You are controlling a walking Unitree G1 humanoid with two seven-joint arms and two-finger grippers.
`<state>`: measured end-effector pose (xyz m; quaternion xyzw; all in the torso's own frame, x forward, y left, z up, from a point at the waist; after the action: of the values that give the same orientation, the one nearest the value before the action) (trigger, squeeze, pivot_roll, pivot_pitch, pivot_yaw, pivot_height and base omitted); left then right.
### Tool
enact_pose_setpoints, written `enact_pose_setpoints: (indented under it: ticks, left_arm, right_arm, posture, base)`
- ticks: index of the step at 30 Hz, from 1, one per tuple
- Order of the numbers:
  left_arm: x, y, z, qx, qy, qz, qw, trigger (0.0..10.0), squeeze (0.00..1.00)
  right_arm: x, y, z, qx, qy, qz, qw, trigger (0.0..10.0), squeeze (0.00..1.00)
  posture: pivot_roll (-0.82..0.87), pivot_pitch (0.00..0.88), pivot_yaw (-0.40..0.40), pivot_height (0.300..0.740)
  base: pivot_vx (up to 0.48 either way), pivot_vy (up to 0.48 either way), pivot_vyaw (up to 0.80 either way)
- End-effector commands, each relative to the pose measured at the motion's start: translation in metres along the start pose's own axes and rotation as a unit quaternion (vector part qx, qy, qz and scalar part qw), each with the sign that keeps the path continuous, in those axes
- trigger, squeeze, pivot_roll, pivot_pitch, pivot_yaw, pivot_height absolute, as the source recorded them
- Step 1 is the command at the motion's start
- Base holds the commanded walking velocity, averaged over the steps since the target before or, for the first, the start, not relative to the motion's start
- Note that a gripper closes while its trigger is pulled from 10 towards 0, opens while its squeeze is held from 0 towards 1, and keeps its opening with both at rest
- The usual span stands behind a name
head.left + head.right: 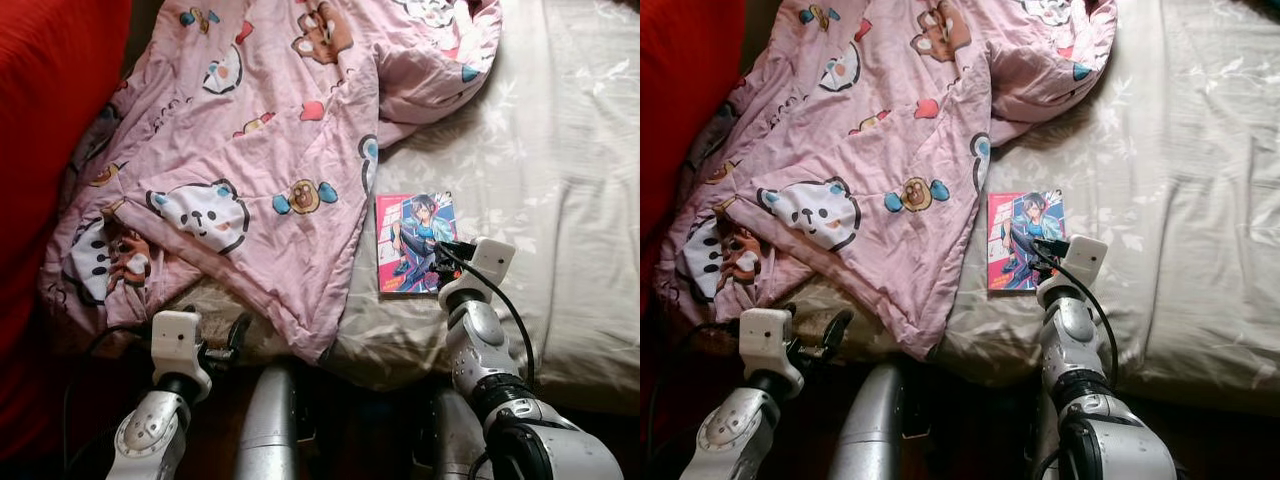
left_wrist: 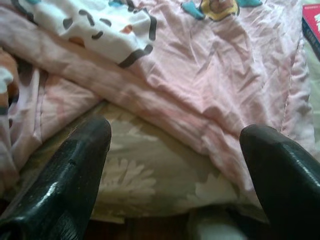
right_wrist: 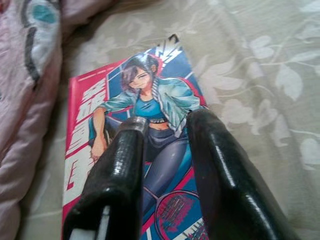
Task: Clean up the room
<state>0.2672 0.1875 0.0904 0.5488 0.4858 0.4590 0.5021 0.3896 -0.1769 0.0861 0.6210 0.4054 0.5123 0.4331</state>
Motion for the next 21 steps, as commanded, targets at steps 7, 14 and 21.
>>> enact_pose_setpoints:
  ticks: [7, 14, 21]
  left_arm:
    - [0.008, -0.006, -0.012, 0.024, 0.005, 0.006, 1.0, 10.0, 0.0]
    - [0.012, -0.005, -0.018, 0.033, 0.004, 0.013, 0.999, 10.0, 0.0]
    - [0.014, -0.004, -0.022, 0.039, 0.002, 0.018, 0.999, 10.0, 0.0]
  right_arm:
    - [-0.011, -0.017, -0.006, 0.03, -0.033, 0.006, 0.999, 10.0, 0.25]
    - [-0.018, -0.025, -0.01, 0.04, -0.05, 0.011, 0.998, 10.0, 0.0]
    - [-0.03, -0.034, -0.016, 0.051, -0.084, 0.034, 0.995, 10.0, 0.0]
  posture:
    - [0.2, 0.409, 0.177, 0.621]
    - [0.21, 0.412, 0.191, 0.621]
    - [0.22, 0.415, 0.208, 0.621]
  base:
    - [0.0, 0.0, 0.0]
    - [0.0, 0.0, 0.0]
    - [0.0, 0.0, 0.0]
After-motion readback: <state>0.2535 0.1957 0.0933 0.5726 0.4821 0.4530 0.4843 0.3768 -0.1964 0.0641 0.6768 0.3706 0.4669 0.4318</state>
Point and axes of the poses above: a point about 5 cm out from each wrist's last joint towards the gripper, its own z axis pointing out of the wrist towards the gripper, its own y axis along the axis of the wrist's last joint, x = y × z, the point moved 3 cm from there along z, pointing out of the wrist towards the gripper
